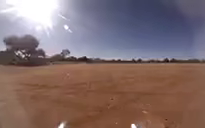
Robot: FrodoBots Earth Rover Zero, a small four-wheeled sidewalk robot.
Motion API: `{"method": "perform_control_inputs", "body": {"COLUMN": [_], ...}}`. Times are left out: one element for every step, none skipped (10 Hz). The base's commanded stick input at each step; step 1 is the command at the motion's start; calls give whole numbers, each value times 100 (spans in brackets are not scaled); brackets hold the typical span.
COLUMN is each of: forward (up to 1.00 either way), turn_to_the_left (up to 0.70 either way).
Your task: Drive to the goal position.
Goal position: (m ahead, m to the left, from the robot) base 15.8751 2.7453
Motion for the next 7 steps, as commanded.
{"method": "perform_control_inputs", "body": {"forward": [50, 50, 50, 50, 50, 50, 50], "turn_to_the_left": [0, 0, 0, 0, 0, 0, 0]}}
